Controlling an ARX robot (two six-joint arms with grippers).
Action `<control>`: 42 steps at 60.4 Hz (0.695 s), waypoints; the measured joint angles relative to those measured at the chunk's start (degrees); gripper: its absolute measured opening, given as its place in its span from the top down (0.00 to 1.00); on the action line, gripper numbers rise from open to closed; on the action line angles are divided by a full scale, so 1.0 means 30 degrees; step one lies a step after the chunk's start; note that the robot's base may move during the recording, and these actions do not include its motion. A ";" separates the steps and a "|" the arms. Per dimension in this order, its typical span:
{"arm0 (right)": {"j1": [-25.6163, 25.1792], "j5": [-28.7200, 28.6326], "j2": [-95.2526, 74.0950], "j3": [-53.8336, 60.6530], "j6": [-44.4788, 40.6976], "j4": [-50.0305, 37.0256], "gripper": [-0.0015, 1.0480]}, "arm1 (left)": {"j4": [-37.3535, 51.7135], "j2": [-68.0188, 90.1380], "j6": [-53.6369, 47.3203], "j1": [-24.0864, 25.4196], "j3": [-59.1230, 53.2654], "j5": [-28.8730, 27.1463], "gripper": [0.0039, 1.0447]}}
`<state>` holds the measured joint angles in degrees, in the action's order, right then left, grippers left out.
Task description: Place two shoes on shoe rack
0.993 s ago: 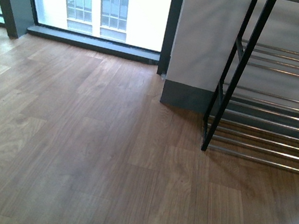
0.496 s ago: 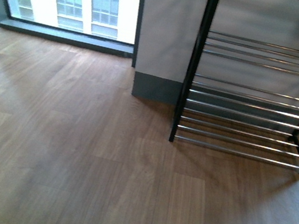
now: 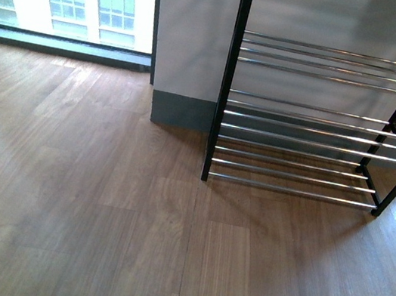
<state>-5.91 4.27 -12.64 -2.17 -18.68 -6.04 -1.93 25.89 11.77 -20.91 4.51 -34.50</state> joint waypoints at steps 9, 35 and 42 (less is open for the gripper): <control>0.0000 0.0007 0.0000 0.0000 0.0007 0.0000 0.98 | 0.0000 0.0000 0.0000 0.0000 0.0000 0.0007 0.98; 0.0000 0.0015 0.0000 0.0007 0.0015 0.0000 0.98 | 0.0000 0.0000 -0.0007 0.0000 0.0000 0.0007 0.98; 0.0000 0.0007 0.0007 0.0007 0.0015 0.0000 0.98 | 0.0000 0.0000 -0.0007 0.0000 0.0000 0.0007 0.98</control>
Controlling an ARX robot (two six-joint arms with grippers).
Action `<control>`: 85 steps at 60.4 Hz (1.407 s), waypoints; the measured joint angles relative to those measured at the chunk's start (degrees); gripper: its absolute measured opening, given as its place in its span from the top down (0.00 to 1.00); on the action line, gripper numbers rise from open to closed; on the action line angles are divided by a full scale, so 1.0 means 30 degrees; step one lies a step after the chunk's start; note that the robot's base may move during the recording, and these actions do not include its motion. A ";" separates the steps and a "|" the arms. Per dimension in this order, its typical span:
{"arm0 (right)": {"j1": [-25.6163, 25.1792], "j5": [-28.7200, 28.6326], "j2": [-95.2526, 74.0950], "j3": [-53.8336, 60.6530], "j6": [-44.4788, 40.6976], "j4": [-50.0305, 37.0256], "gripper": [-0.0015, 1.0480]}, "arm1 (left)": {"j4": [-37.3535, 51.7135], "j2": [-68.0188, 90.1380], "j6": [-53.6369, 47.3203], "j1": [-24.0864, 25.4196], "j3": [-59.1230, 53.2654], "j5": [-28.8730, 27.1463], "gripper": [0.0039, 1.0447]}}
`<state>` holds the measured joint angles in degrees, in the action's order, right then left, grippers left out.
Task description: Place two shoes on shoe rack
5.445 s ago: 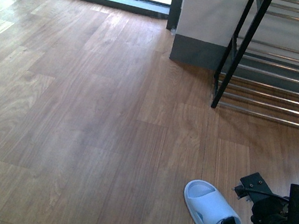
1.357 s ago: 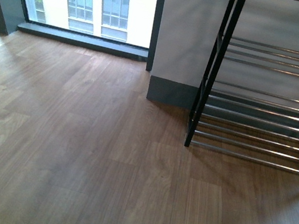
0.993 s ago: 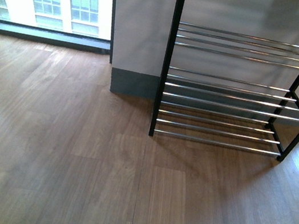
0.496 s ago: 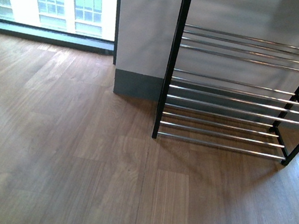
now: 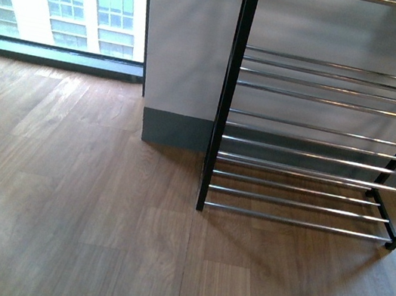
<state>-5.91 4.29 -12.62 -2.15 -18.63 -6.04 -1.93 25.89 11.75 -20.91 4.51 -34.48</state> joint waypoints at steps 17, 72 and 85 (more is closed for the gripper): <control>0.0000 -0.0007 -0.0007 0.0000 0.0000 0.0000 0.98 | 0.0000 0.0000 0.0007 0.0000 0.0000 0.0000 0.98; 0.0000 0.0007 -0.0007 0.0007 0.0007 0.0015 0.98 | -0.0007 0.0036 0.0015 0.0000 0.0000 0.0000 0.98; 0.0000 0.0000 -0.0007 0.0007 0.0015 0.0015 0.98 | -0.0007 0.0029 0.0022 0.0000 0.0000 0.0007 0.98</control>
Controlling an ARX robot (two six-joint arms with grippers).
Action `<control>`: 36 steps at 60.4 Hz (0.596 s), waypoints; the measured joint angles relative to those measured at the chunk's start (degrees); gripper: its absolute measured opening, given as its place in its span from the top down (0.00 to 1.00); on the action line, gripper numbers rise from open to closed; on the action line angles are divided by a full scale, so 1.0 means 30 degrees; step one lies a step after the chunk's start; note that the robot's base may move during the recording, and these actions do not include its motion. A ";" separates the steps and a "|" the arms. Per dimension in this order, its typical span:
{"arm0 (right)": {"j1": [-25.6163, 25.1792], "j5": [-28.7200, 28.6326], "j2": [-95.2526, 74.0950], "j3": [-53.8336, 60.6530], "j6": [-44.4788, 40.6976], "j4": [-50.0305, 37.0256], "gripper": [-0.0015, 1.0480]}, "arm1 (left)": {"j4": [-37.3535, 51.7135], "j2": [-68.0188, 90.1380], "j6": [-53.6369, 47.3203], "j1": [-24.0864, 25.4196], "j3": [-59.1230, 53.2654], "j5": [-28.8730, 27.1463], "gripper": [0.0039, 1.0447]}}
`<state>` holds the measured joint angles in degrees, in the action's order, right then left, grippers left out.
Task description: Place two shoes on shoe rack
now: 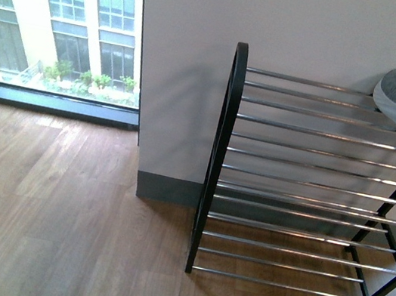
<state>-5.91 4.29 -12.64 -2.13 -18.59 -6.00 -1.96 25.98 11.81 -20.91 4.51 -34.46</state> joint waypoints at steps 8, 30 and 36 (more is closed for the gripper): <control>0.0000 0.0007 0.0000 -0.0007 0.0000 -0.0007 0.98 | 0.0000 0.0007 -0.0007 0.0000 0.0000 0.0000 0.98; 0.0000 0.0000 0.0015 -0.0015 0.0000 -0.0007 0.98 | 0.0000 0.0000 0.0000 0.0000 0.0007 -0.0015 0.98; 0.0000 0.0007 0.0007 -0.0015 0.0000 0.0000 0.98 | 0.0000 0.0000 0.0000 0.0000 0.0007 0.0000 0.98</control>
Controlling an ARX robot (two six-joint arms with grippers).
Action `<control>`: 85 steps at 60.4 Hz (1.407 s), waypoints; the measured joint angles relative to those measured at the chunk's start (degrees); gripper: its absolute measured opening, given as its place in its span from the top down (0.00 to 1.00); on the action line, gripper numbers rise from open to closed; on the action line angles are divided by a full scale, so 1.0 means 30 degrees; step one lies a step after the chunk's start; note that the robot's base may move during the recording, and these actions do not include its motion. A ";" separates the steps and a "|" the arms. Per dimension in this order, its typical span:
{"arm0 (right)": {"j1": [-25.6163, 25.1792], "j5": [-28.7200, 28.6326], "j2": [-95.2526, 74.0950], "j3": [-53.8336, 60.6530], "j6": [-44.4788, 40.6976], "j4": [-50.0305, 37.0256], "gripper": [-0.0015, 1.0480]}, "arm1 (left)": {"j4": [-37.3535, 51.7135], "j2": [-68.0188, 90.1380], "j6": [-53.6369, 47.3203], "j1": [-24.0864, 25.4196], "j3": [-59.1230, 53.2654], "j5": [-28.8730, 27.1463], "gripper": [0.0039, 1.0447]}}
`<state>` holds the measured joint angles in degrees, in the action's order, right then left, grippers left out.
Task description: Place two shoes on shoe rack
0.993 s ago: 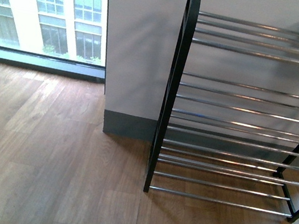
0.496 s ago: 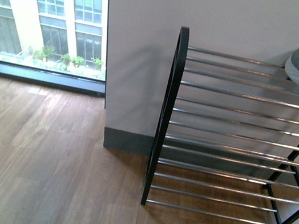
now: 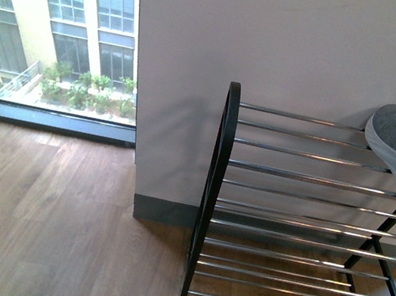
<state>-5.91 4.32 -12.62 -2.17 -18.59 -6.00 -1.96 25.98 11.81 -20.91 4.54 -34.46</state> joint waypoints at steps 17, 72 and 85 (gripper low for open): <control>-0.0051 -0.0634 -0.0321 0.0000 0.0648 -0.0321 0.98 | 0.0000 0.0015 0.0000 0.0000 0.0000 -0.0007 0.98; -0.0029 0.0663 -2.9383 -1.4797 0.1129 -0.8648 0.98 | 0.0000 0.0015 0.0000 0.0000 0.0000 -0.0007 0.98; -0.0233 0.1523 -3.3303 -1.9183 0.2331 -0.6688 0.98 | 0.0000 0.0015 0.0000 0.0000 0.0000 -0.0007 0.98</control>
<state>-6.61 8.88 -112.53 -59.72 -11.60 -26.06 -1.96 26.02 11.81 -20.91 4.54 -34.48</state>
